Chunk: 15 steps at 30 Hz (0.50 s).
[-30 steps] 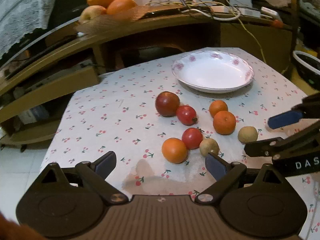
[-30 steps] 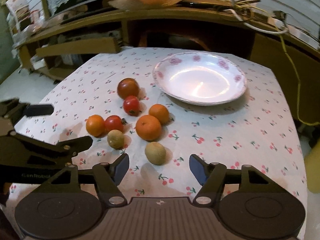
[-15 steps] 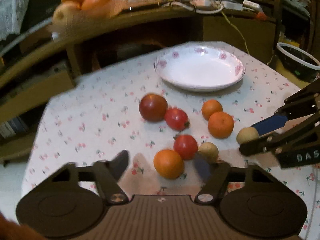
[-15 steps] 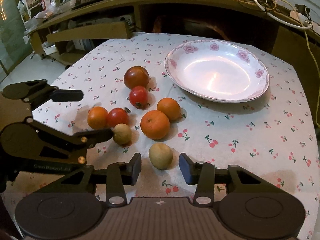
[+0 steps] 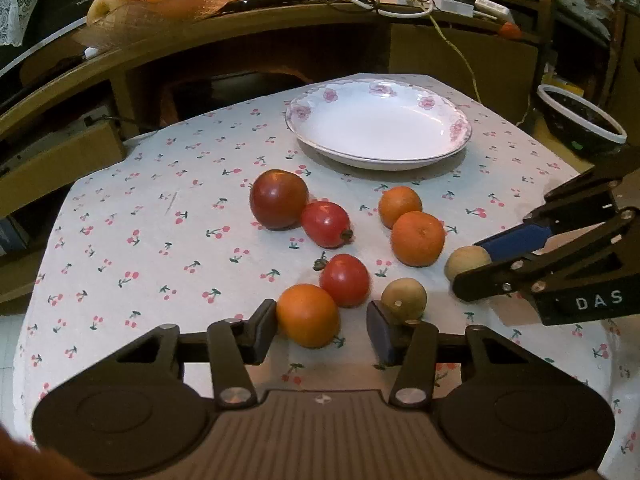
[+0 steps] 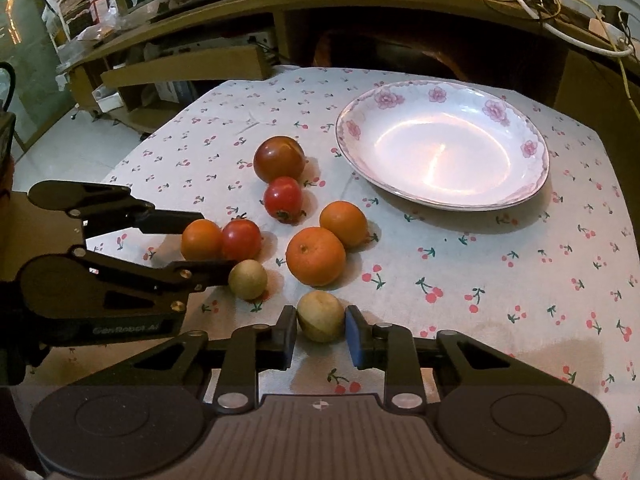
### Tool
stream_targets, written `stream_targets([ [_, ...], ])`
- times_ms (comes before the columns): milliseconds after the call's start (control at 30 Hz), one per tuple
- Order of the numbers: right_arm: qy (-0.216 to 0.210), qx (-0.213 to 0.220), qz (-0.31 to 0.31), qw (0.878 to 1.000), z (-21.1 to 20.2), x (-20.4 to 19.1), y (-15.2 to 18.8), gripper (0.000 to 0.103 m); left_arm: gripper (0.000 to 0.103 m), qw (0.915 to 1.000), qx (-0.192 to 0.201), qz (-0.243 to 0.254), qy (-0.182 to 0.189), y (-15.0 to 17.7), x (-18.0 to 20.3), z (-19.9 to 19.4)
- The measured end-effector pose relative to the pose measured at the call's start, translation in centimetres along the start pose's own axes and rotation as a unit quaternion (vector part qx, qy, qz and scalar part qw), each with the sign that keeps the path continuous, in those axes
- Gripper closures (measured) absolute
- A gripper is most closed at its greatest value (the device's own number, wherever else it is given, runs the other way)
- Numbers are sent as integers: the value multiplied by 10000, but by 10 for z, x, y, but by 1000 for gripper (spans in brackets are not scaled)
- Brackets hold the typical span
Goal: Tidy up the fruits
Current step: 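Grasp a brown kiwi with the right tool while the left tool grasps an orange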
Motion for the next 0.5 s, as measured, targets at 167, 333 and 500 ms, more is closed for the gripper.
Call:
stream_targets([
  [167, 6, 7, -105, 9999, 0, 0, 0, 75, 58, 10000, -29, 17, 46, -1, 3, -1],
  [333, -48, -19, -148, 9999, 0, -5, 0, 76, 64, 9999, -71, 6, 78, -1, 5, -3],
  [500, -49, 14, -123, 9999, -2, -5, -3, 76, 67, 9999, -83, -40, 114, -2, 6, -6],
])
Point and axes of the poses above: each gripper's, at about its wrist camera, not at the fingertips, and z roughly the way its jaws point, x to its right, y to its underside, the point moved 10 cm from there along z, roughly the way its jaws point, and after that the axes turned 3 degrees about x, right-handed, at the moved point
